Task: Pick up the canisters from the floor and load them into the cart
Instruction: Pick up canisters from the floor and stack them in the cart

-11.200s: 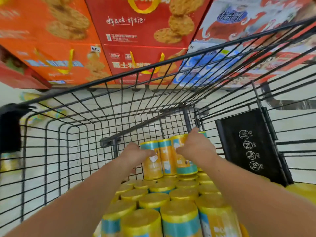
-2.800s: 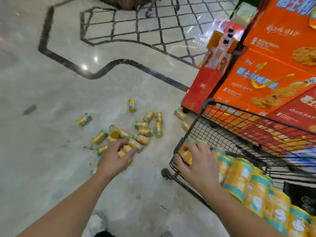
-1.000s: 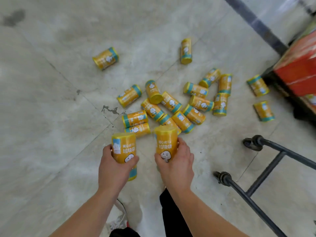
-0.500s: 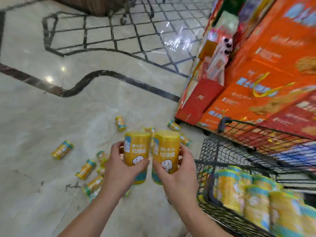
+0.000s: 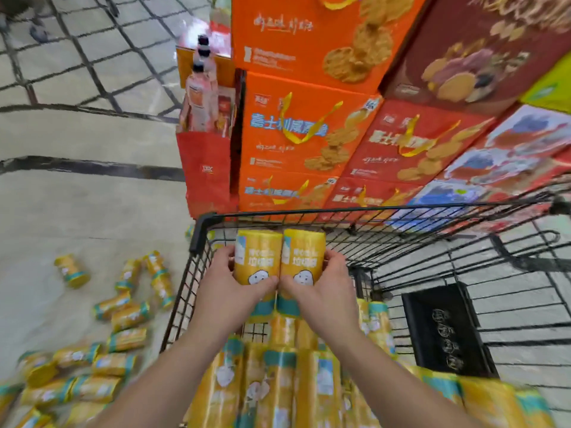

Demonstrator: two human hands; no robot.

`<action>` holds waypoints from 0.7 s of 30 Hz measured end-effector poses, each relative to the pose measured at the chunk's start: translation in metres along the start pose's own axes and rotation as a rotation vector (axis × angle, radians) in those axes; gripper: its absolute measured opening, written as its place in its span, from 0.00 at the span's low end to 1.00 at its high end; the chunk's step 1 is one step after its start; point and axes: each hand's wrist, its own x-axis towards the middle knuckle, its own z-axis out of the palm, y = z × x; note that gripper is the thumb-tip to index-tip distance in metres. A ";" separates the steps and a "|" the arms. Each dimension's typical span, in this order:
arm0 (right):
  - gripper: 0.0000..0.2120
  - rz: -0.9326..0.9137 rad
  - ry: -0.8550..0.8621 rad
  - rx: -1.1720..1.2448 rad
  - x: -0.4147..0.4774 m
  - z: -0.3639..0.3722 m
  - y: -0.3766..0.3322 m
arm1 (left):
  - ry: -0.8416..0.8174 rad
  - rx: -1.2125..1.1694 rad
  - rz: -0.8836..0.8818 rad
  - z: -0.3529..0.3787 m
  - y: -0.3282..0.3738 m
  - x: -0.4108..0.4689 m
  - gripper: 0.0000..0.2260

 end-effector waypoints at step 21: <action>0.16 0.172 -0.680 -0.679 0.103 0.080 0.133 | -0.387 0.523 -0.590 0.119 -0.128 0.095 0.12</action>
